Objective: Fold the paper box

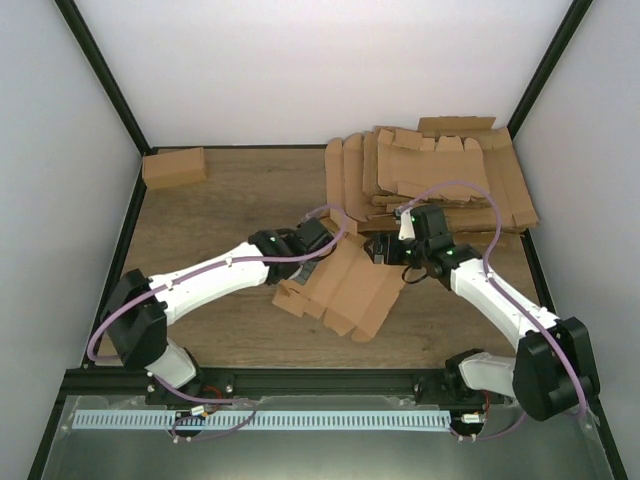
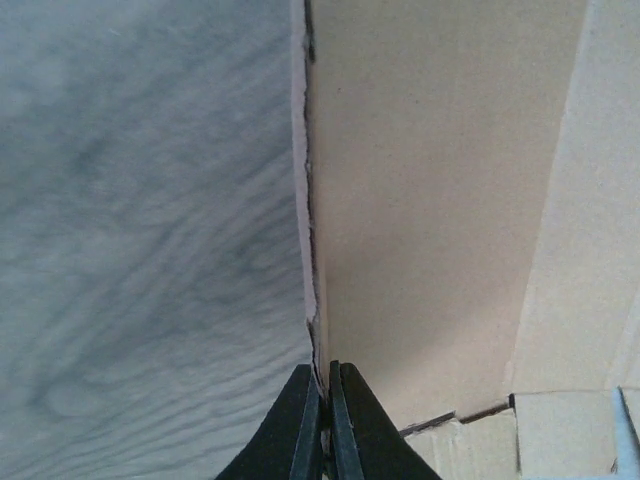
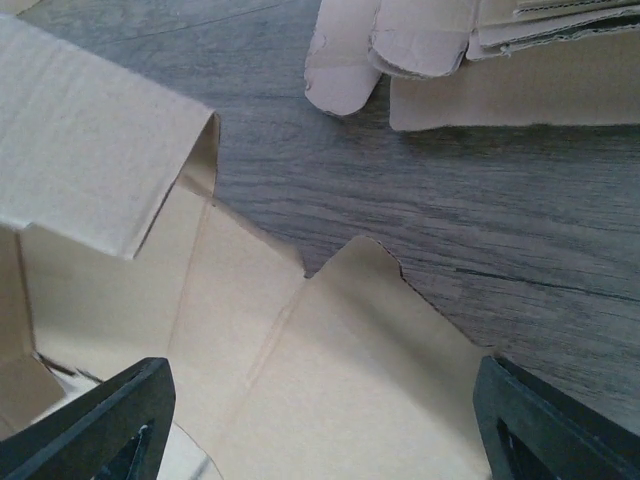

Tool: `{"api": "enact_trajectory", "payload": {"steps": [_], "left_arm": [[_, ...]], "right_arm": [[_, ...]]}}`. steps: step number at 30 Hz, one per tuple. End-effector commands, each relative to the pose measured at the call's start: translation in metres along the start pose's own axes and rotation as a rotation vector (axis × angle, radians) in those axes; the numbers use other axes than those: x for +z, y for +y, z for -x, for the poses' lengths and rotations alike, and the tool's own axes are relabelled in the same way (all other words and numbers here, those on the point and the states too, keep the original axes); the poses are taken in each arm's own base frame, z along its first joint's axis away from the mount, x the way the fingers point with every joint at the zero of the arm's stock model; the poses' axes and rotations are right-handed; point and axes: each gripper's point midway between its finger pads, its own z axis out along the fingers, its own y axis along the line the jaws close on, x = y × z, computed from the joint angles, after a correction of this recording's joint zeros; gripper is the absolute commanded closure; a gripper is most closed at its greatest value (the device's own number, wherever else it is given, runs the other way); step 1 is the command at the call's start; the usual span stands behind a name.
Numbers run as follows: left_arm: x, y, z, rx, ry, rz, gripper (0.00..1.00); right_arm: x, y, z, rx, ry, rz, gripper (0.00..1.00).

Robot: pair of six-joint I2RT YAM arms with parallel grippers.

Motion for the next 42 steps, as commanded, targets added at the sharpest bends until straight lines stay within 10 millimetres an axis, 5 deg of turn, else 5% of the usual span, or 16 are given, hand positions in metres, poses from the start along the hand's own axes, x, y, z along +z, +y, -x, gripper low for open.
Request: {"api": "enact_trajectory", "payload": {"steps": [1,5,23,38,42], "left_arm": [[-0.024,0.032,0.020,0.138,-0.055,0.259,0.96],[-0.042,0.025,0.037,0.280,-0.133,0.351,0.94],[-0.029,-0.011,0.042,0.395,-0.191,0.324,0.93],[-0.029,-0.027,0.040,0.472,-0.213,0.349,0.93],[-0.032,-0.027,0.038,0.491,-0.228,0.389,0.93]], "right_arm": [[0.000,0.013,0.004,0.005,0.002,0.059,0.15],[0.003,0.027,-0.007,0.004,0.046,0.158,0.17],[0.014,0.061,-0.066,0.047,0.108,0.405,0.27],[0.036,0.054,0.005,0.101,-0.068,0.255,0.50],[0.040,0.037,0.019,0.138,-0.089,0.200,0.54]]}}
